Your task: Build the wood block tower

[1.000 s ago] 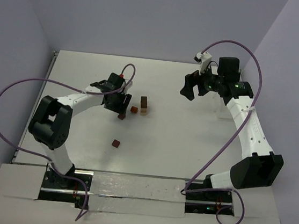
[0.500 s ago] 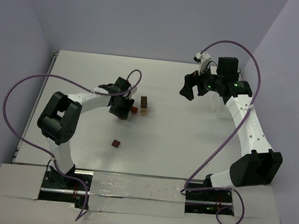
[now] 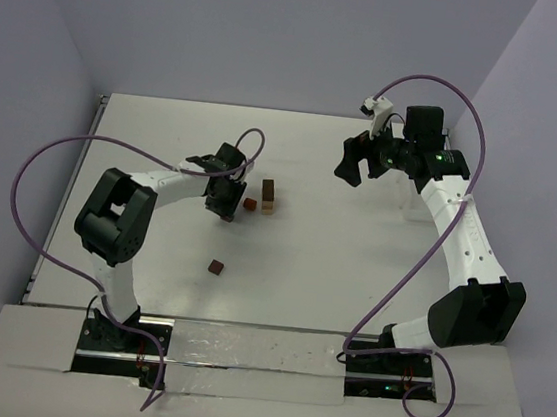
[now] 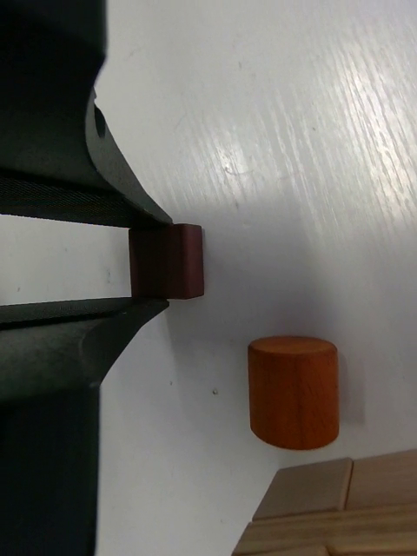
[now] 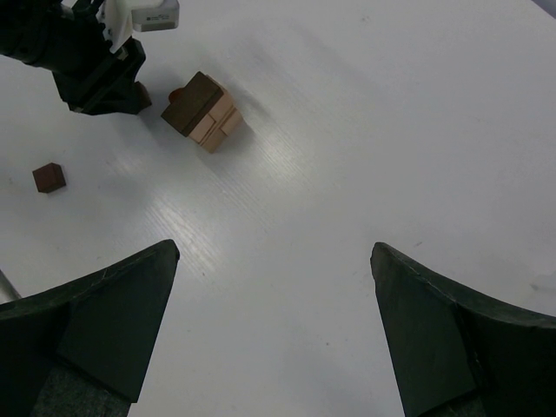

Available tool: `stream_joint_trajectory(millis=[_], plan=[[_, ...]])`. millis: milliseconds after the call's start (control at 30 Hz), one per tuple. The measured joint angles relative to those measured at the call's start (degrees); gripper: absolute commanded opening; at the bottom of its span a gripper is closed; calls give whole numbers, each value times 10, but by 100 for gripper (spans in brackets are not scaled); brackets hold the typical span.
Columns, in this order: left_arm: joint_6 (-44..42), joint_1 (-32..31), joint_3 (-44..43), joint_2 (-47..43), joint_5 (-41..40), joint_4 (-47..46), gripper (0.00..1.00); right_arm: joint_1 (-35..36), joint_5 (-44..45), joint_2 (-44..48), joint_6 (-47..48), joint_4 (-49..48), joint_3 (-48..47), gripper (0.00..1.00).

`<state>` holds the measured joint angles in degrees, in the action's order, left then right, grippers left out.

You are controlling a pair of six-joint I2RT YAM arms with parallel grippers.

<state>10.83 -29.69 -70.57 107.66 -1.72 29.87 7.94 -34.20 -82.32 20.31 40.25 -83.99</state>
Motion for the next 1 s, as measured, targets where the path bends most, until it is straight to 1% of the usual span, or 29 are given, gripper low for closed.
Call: stream_joint_trajectory(millis=[133,267,333,400,500,567,667,867,1000], plan=[[25,0,-12,-24,-24,35,0,0,-3,0,-4,1,-2,100],[78,0,-87,-57,-57,87,0,0,-4,-2,-9,2,-11,100],[98,1,-141,-67,-53,118,0,0,-6,-2,-11,2,-13,100],[117,0,-185,-78,-45,130,0,0,-8,-2,-12,2,-13,100],[142,-2,-218,-87,-26,145,0,0,-10,-2,-14,3,-13,100],[157,-7,-224,-86,-23,154,0,0,-10,-2,-15,5,-14,100],[178,-34,-230,-71,-38,176,0,0,-8,-2,-14,5,-15,100],[207,-118,-261,-28,-93,198,0,0,-4,-4,-14,5,-15,100],[225,-151,-274,-17,-136,204,0,0,-3,-8,-14,5,-15,100]])
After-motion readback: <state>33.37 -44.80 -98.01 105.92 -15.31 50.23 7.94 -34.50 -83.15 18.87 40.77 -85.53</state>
